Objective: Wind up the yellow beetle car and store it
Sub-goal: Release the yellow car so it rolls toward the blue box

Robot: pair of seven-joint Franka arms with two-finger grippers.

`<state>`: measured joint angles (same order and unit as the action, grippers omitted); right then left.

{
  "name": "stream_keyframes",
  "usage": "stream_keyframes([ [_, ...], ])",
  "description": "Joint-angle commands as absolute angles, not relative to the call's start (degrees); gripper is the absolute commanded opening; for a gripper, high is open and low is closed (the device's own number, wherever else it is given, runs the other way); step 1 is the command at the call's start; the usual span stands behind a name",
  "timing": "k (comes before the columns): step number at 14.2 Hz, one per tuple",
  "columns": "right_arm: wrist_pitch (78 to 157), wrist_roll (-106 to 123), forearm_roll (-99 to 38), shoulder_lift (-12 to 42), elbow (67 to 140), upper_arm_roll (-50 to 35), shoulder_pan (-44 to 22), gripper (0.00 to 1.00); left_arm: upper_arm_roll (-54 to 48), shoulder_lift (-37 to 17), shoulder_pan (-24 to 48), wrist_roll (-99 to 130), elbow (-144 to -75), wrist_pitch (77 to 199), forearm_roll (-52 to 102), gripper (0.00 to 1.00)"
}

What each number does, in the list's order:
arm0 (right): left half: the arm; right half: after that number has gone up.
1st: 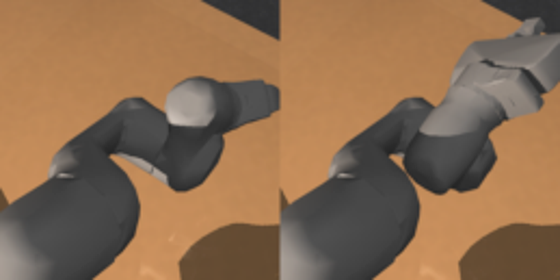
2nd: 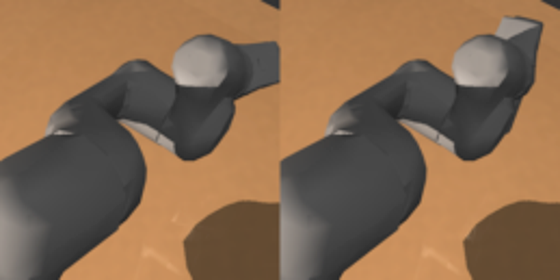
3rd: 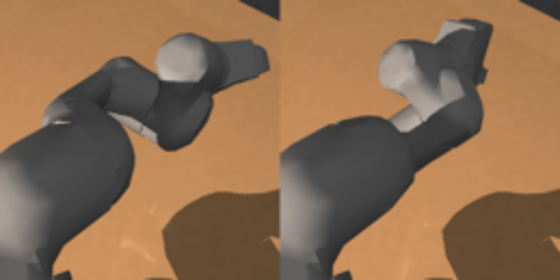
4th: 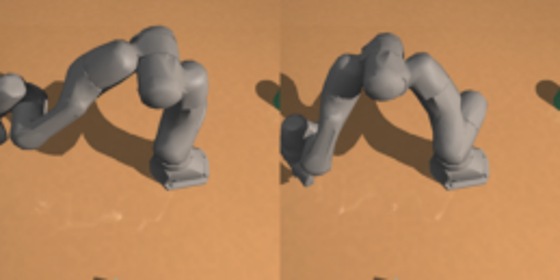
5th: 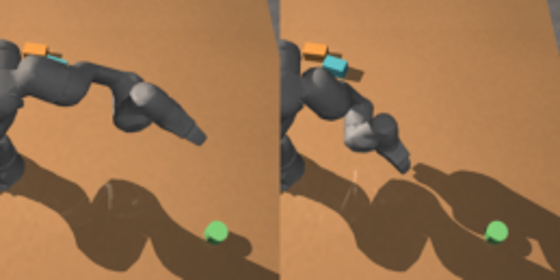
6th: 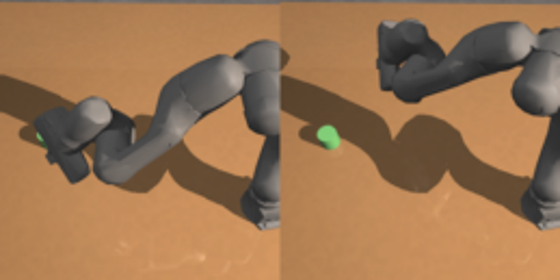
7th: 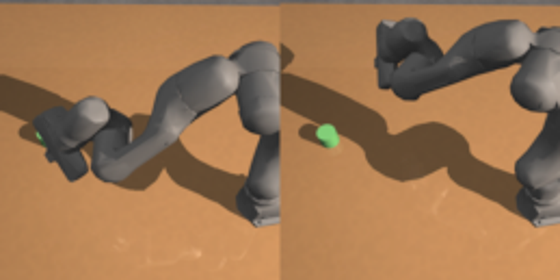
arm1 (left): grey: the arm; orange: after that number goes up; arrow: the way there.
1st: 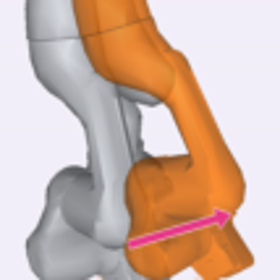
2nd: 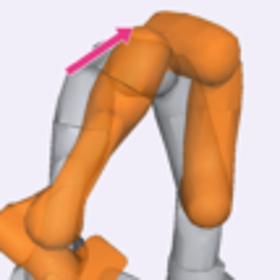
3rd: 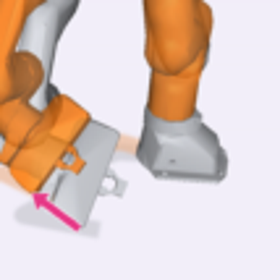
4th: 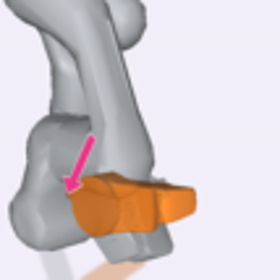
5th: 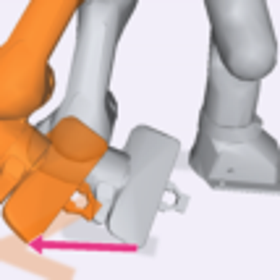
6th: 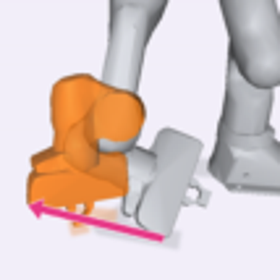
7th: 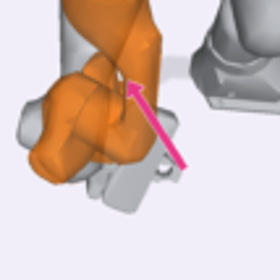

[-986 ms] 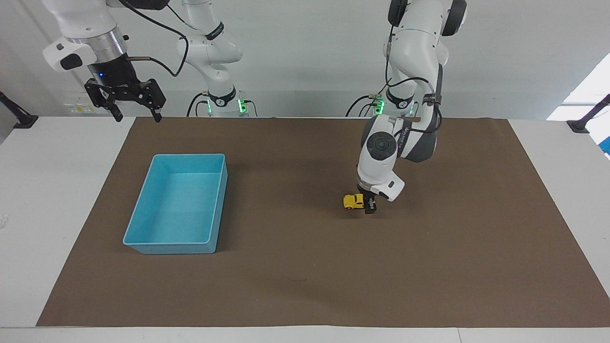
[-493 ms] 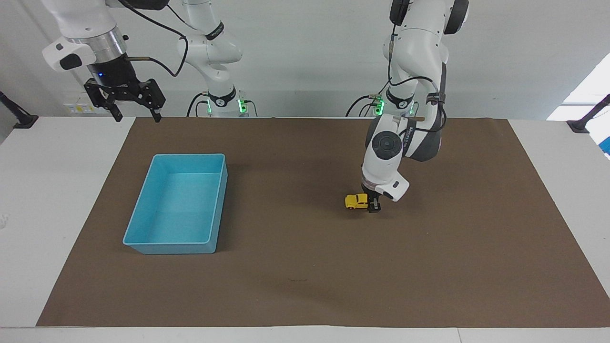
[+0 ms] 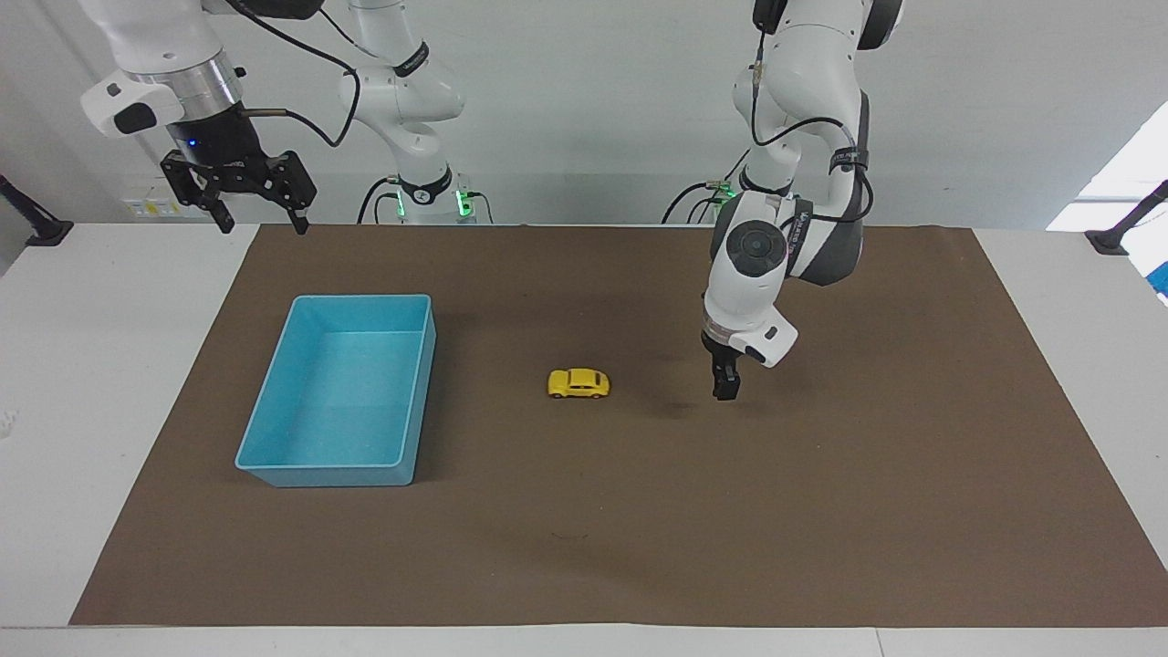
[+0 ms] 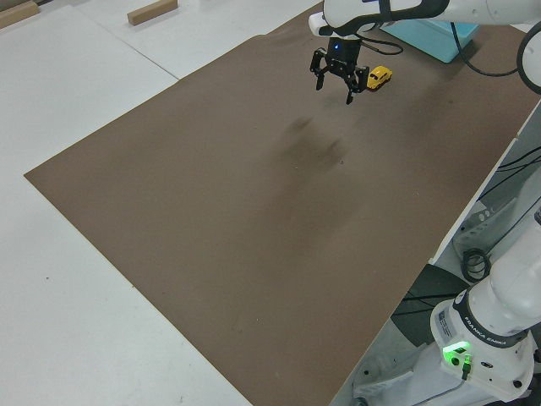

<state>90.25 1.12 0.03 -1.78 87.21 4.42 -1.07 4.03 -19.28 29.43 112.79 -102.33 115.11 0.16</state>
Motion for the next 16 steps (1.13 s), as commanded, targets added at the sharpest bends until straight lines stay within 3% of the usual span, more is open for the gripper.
stream_keyframes([
  [1, 89.6, 1.1, -0.8, -2.5, 87.6, 4.1, -0.3, 1.00, 3.8, -17.8, 28.3, 110.8, -104.1, 115.7, -1.1, 1.00],
  [8, 89.7, 1.1, -0.7, -2.5, 87.5, 3.7, -0.4, 1.00, 3.8, -13.9, 23.4, 96.6, -101.0, 114.9, -1.1, 1.00],
  [16, 89.8, 1.3, -0.8, -2.5, 87.5, 4.0, -0.4, 1.00, 3.8, -2.6, 13.9, 56.1, -100.8, 108.9, 2.2, 1.00],
])
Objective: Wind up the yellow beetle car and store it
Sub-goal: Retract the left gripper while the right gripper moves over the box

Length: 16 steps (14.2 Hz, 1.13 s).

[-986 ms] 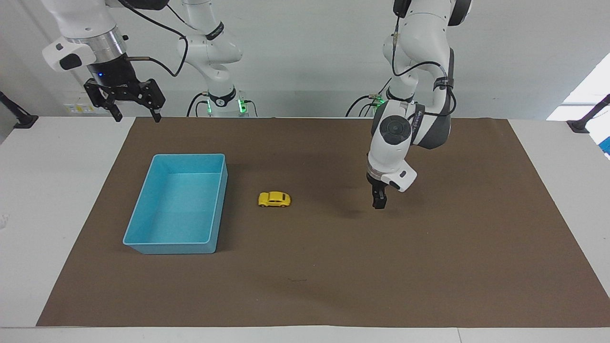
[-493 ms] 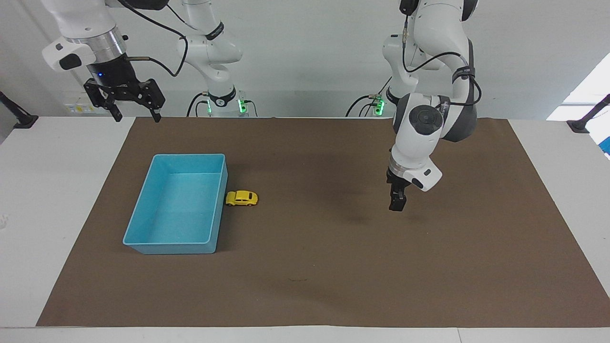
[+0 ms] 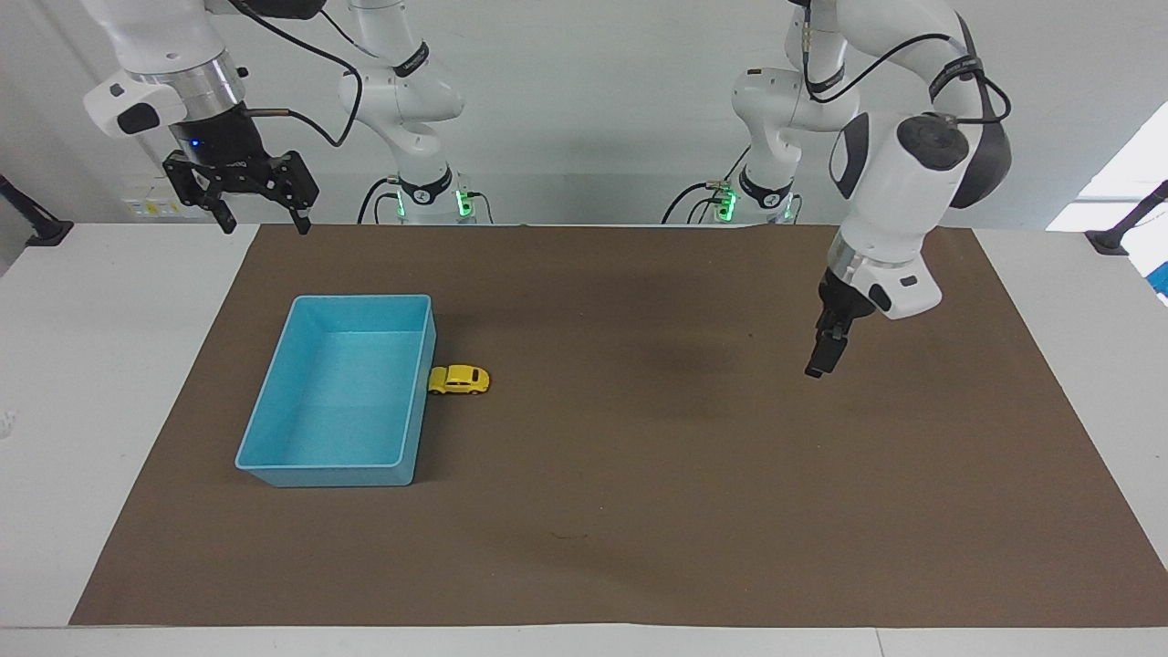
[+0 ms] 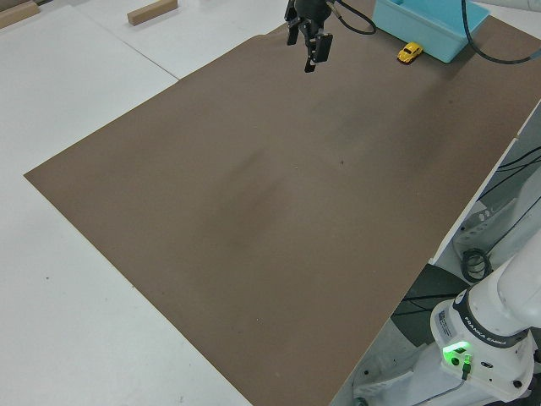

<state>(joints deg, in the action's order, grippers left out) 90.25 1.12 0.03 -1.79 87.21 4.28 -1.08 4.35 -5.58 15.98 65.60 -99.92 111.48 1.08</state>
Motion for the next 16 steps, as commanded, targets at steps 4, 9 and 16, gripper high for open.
stream_keyframes([
  [4, 86.9, 6.6, -2.1, -3.8, 88.3, 3.3, -1.2, 1.00, 3.9, -1.1, 10.6, 38.0, -100.9, 106.4, 2.1, 1.00],
  [9, 87.5, 18.5, -2.7, -4.4, 88.8, 1.2, -6.0, 1.00, 3.9, 0.7, 6.9, 13.7, -100.5, 103.3, 1.8, 1.00],
  [16, 89.2, 39.3, -2.7, -5.1, 92.0, -3.8, -6.2, 1.00, 4.0, 1.9, 2.6, -7.4, -94.7, 95.0, 1.3, 1.00],
])
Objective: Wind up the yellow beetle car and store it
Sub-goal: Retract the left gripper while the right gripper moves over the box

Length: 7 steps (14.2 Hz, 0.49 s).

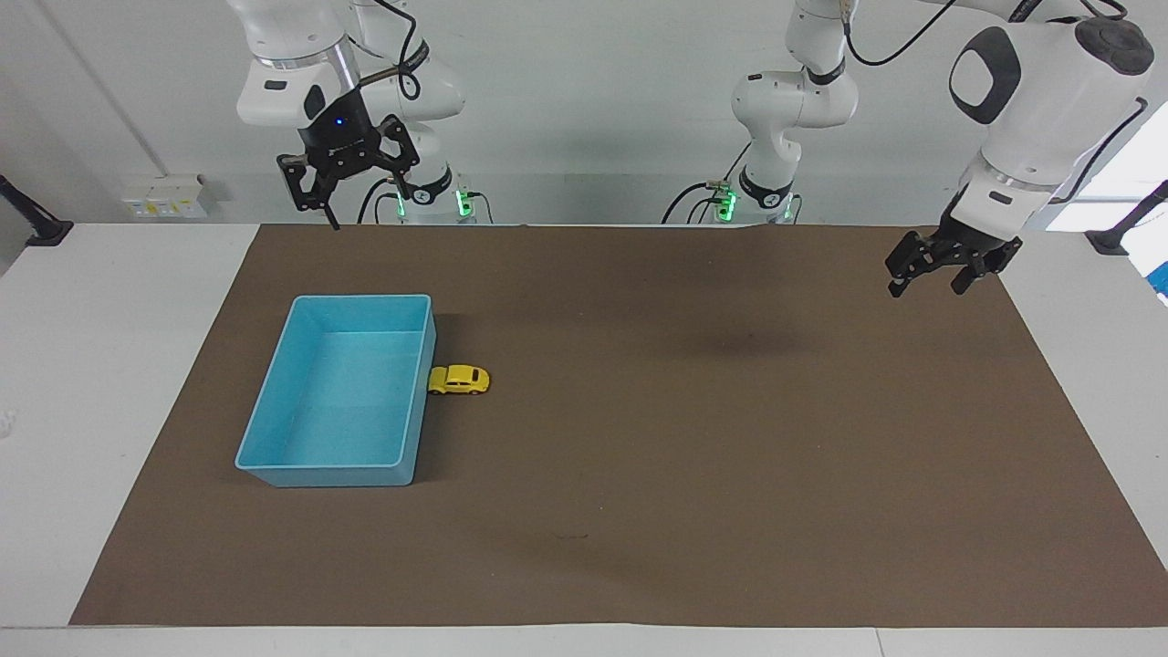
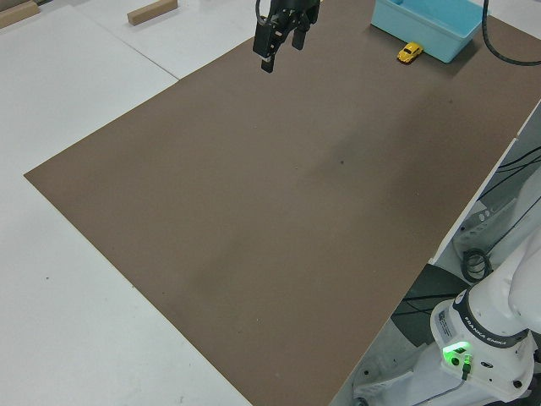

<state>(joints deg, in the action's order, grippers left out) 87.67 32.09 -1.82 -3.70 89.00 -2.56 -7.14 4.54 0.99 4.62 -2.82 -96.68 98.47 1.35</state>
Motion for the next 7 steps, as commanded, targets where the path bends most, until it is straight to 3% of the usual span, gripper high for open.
stream_keyframes([
  [1, 89.7, 42.0, -2.7, -5.1, 92.3, -4.0, -6.2, 1.00, 4.0, 2.5, 2.4, -9.2, -94.1, 94.1, 1.2, 1.00],
  [7, 92.6, 59.1, -3.1, -1.1, 92.4, -4.3, -7.1, 1.00, 2.0, 2.3, 3.4, -9.4, -86.4, 85.9, -1.8, 1.00],
])
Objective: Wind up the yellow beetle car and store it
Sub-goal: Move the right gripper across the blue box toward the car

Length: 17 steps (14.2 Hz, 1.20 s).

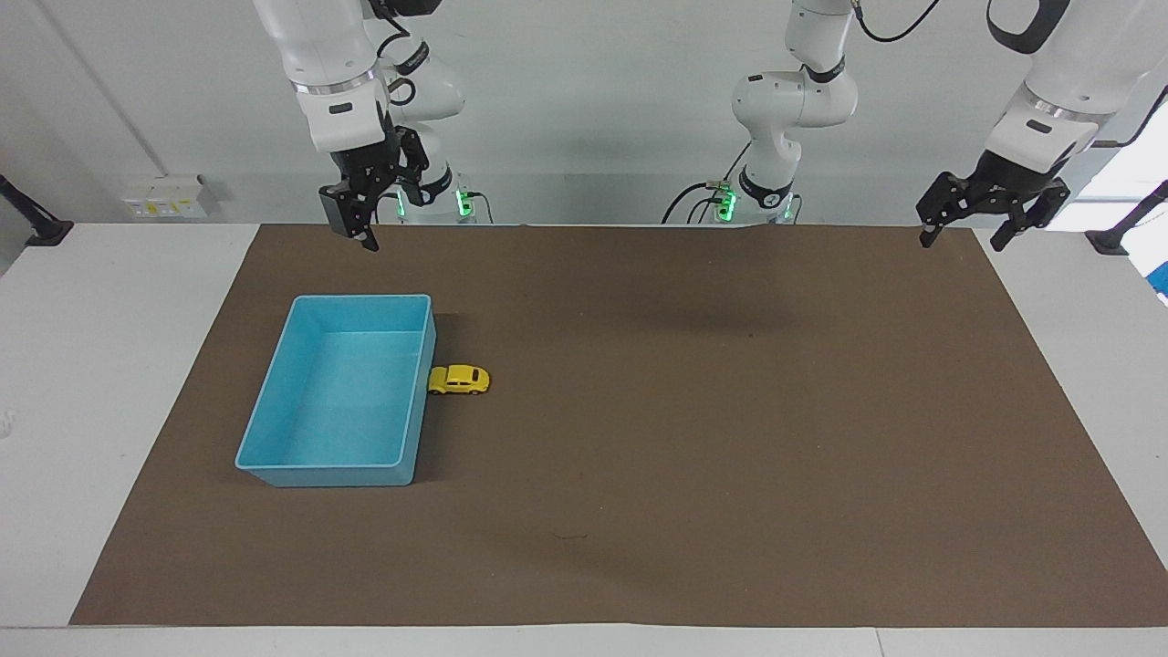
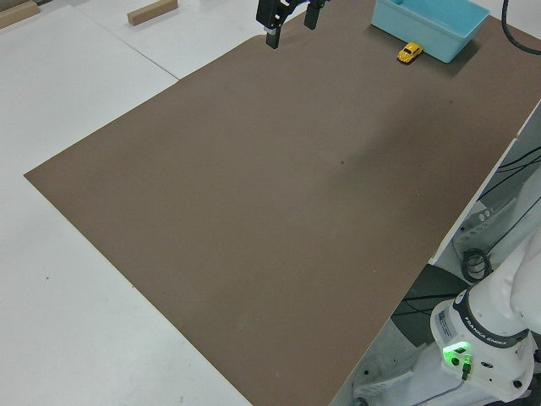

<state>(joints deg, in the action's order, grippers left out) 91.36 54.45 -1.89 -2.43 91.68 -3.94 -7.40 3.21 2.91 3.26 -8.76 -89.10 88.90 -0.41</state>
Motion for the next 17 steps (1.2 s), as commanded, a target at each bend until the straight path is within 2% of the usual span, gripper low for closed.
stream_keyframes([
  [1, 92.7, 61.8, -3.3, 0.2, 92.2, -4.4, -7.6, 1.00, 0.9, 2.3, 3.4, -9.3, -86.4, 85.8, -2.3, 1.00],
  [11, 97.9, 77.1, -3.3, 8.6, 91.9, -4.7, -10.0, 1.00, -0.3, 7.0, 1.1, -9.0, -96.2, 90.3, -1.8, 1.00],
  [17, 101.4, 80.3, -2.6, 11.1, 93.9, -4.7, -10.1, 1.00, -0.2, 7.3, 1.0, -8.6, -96.7, 92.3, -1.5, 1.00],
])
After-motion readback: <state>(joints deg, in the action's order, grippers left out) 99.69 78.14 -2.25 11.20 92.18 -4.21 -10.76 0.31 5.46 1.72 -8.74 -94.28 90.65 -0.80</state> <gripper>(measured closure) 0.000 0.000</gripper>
